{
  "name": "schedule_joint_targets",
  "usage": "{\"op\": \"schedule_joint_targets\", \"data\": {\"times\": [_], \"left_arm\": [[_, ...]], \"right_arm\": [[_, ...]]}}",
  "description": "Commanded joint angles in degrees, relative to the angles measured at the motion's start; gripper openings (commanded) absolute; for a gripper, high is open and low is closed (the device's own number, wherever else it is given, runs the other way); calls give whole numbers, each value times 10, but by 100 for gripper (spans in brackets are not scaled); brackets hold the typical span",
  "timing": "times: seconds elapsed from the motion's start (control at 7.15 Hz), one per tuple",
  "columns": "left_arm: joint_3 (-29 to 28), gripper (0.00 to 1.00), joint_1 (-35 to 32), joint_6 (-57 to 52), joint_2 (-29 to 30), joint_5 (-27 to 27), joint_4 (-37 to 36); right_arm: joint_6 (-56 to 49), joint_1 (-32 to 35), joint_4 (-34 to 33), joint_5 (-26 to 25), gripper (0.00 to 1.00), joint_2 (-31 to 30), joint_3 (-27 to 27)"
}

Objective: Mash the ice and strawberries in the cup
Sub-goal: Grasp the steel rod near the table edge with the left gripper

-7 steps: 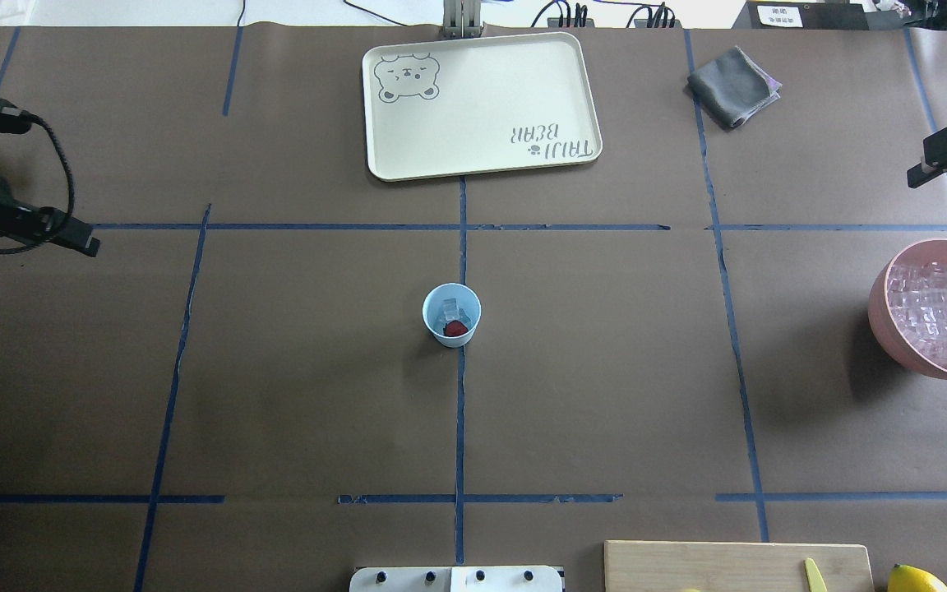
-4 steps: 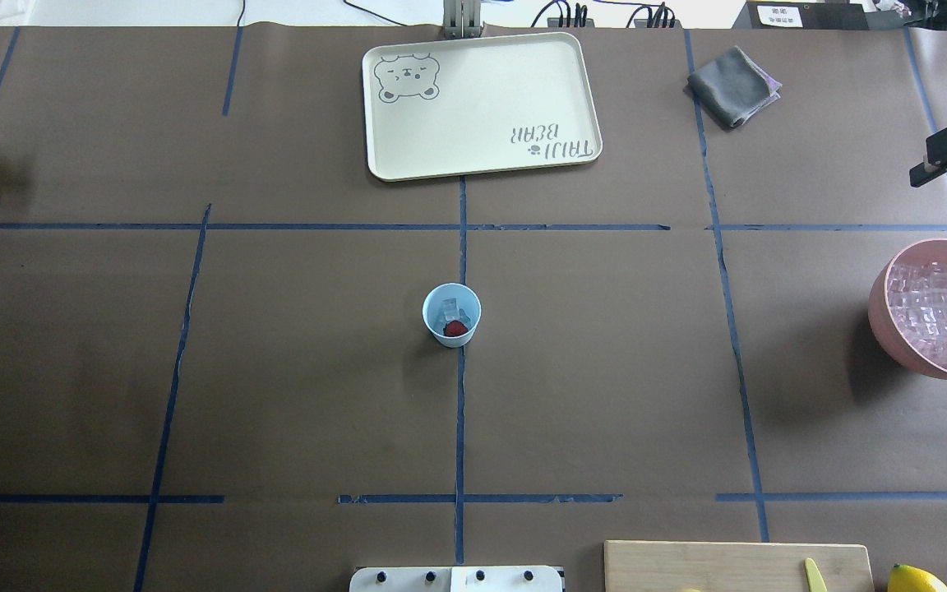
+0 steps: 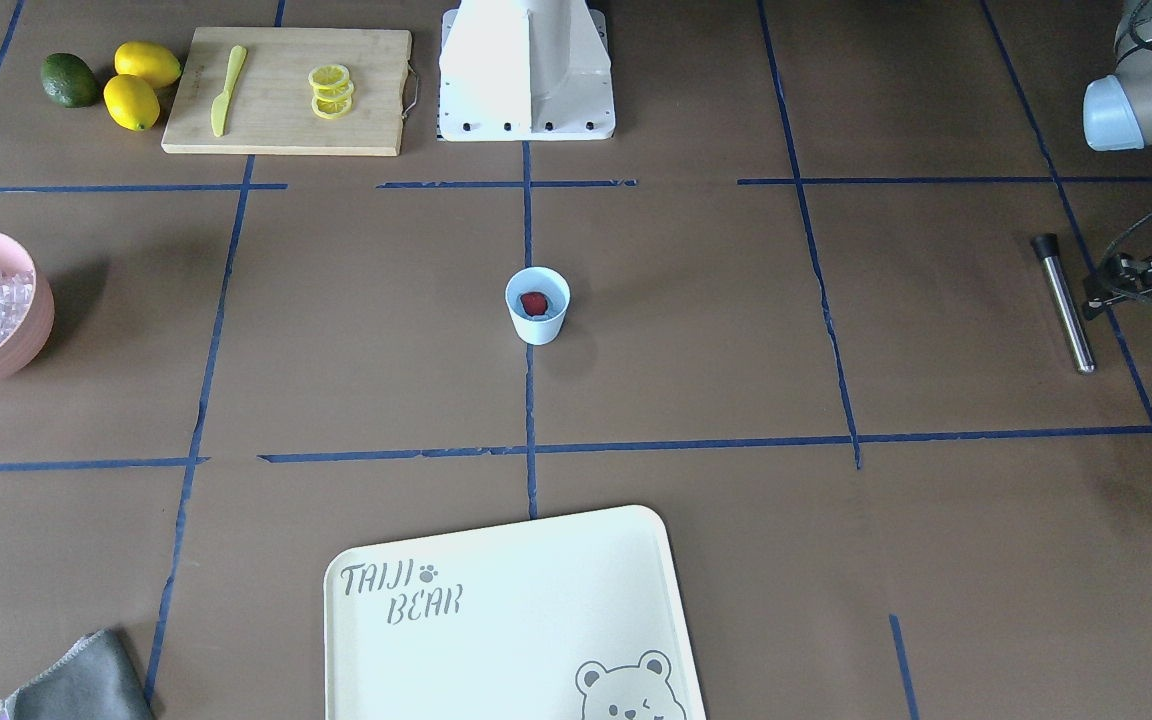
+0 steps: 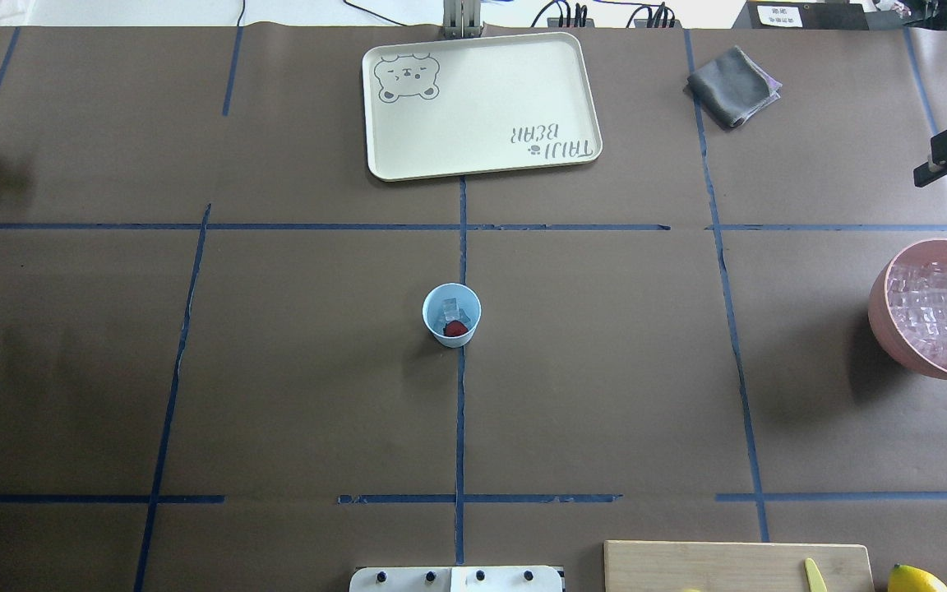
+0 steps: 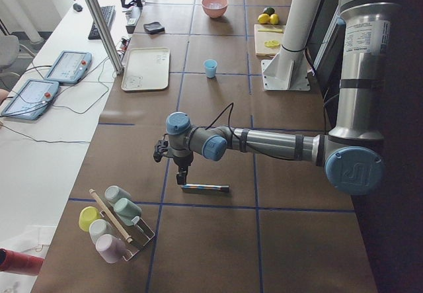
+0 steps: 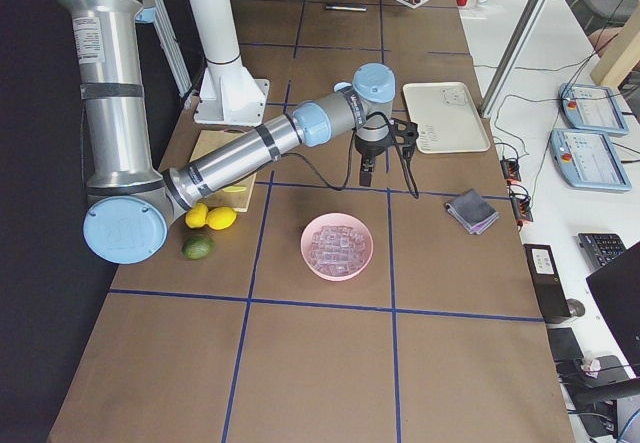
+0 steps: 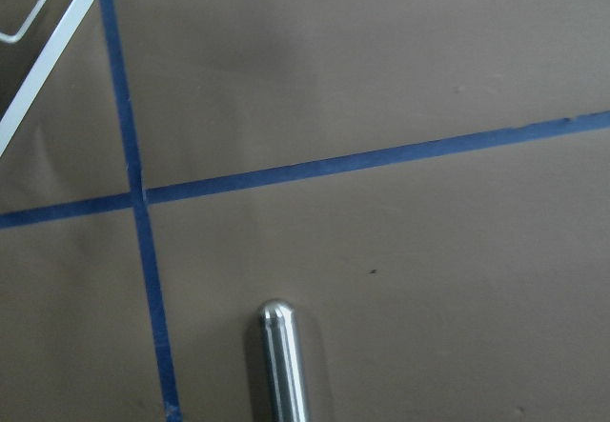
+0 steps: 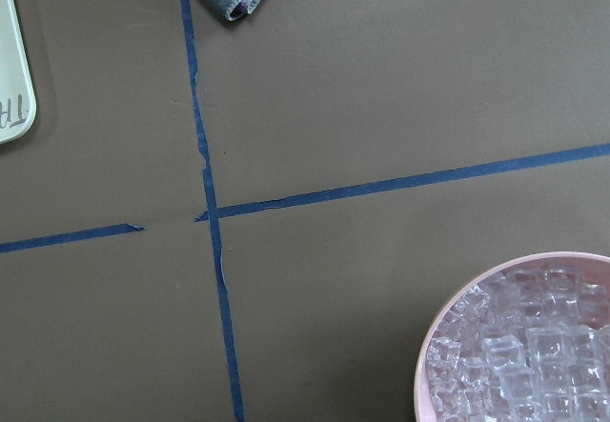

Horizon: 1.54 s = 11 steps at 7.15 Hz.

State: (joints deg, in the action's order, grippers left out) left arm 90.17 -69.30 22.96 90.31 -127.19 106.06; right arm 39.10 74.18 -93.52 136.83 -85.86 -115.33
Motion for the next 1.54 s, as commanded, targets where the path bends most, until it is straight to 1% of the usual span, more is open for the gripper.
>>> {"op": "schedule_joint_targets", "data": {"times": [0.0, 0.14, 0.28, 0.56, 0.84, 0.98, 1.12, 1.26, 1.4], "left_arm": [[-34, 93, 13, 9, 4, -32, -1], [-52, 93, 27, 10, 6, -44, 0], [-67, 93, 38, 11, 12, -44, 10], [-75, 93, 43, 12, 11, -44, 10], [-88, 86, 48, 11, 12, -44, 11], [-88, 75, 50, 11, 12, -45, 11], [-88, 59, 51, 11, 12, -45, 11], [-89, 46, 51, 11, 11, -45, 11], [-90, 36, 51, 11, 12, -44, 11]], "right_arm": [[0, -1, 0, 0, 100, -1, -2], [-1, 0, 0, 0, 100, -2, -2], [0, 0, 0, 0, 100, -2, -3], [0, -1, 0, 0, 100, -3, -3], [0, -2, 0, -1, 100, -3, -3], [0, -2, 0, -1, 100, -3, -3], [0, -2, 0, -1, 100, -2, -3], [0, -1, 0, -1, 100, -1, -3], [0, -2, 0, -1, 100, -1, -3]]}}
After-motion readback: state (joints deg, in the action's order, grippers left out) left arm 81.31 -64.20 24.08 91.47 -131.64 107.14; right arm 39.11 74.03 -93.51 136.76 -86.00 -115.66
